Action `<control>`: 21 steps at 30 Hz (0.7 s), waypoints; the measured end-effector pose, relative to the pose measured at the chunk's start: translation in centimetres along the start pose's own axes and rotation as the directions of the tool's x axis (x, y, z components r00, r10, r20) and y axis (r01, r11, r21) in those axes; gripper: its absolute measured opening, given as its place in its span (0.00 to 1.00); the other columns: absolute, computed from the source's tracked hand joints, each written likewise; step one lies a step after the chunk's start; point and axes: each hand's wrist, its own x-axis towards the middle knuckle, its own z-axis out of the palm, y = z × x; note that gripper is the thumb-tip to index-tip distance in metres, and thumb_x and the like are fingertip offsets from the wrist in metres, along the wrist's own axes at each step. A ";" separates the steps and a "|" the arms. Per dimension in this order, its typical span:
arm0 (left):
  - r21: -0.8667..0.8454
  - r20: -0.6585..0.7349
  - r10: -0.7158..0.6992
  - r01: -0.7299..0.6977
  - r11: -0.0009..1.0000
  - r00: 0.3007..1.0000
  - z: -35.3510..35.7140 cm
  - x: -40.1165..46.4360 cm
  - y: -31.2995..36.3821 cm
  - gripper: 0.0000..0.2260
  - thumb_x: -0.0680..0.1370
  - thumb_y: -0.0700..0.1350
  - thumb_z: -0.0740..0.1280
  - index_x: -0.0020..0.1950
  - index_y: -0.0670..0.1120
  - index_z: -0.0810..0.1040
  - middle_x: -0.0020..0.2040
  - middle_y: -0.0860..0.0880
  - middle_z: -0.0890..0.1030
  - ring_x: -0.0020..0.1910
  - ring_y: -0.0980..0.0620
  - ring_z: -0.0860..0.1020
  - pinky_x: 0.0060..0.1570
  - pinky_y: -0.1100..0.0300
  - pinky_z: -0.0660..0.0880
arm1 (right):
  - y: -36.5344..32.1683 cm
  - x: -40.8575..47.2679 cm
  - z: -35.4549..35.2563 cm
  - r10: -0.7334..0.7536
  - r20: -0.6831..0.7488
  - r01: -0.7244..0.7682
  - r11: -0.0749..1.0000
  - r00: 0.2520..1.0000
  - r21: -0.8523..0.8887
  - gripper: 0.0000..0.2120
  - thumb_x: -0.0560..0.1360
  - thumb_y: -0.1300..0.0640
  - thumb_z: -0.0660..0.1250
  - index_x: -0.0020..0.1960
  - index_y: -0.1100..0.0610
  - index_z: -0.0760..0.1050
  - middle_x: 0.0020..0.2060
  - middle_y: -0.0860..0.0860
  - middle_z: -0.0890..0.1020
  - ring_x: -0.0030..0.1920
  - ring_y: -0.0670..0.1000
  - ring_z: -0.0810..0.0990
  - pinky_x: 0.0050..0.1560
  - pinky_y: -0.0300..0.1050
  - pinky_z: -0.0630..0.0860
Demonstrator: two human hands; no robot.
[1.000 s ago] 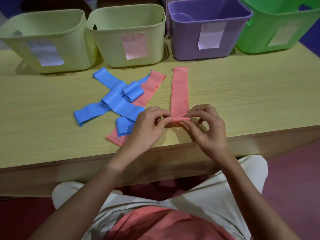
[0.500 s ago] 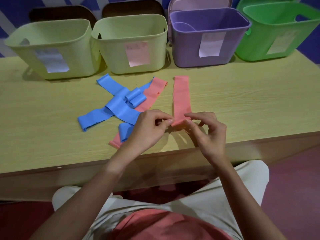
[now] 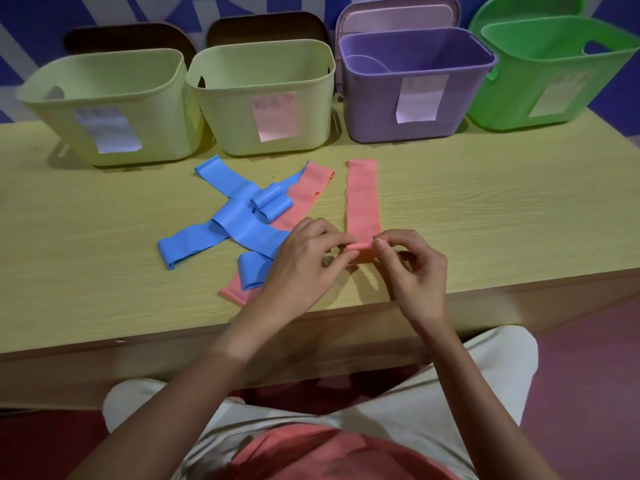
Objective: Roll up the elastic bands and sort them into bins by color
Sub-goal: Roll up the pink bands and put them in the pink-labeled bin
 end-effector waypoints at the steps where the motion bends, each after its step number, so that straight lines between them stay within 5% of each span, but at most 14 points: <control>1: 0.015 -0.022 0.017 -0.017 1.000 1.000 0.2 0.0 -0.1 0.09 0.73 0.46 0.73 0.51 0.45 0.84 0.42 0.50 0.78 0.44 0.54 0.73 0.44 0.65 0.67 | 0.1 0.0 0.0 0.014 -0.010 -0.014 1.000 1.000 0.008 0.02 0.76 0.62 0.69 0.46 0.58 0.81 0.43 0.54 0.82 0.46 0.55 0.81 0.40 0.49 0.76; 9: -0.136 -0.081 -0.005 -0.006 0.991 0.997 1.2 0.5 -0.1 0.04 0.74 0.42 0.72 0.46 0.42 0.82 0.42 0.49 0.79 0.41 0.53 0.75 0.40 0.54 0.74 | -0.1 -0.1 0.1 0.067 -0.041 -0.064 0.996 0.997 0.063 0.02 0.75 0.63 0.70 0.45 0.59 0.81 0.42 0.55 0.82 0.45 0.55 0.82 0.43 0.52 0.78; 21: -0.098 -0.053 -0.009 0.003 0.995 0.999 1.5 0.8 -0.6 0.07 0.75 0.43 0.67 0.47 0.41 0.82 0.42 0.49 0.80 0.43 0.56 0.72 0.44 0.63 0.70 | 0.0 0.3 -0.6 0.045 0.031 -0.047 0.998 0.998 0.049 0.13 0.70 0.66 0.74 0.54 0.60 0.81 0.41 0.51 0.81 0.40 0.44 0.77 0.41 0.38 0.73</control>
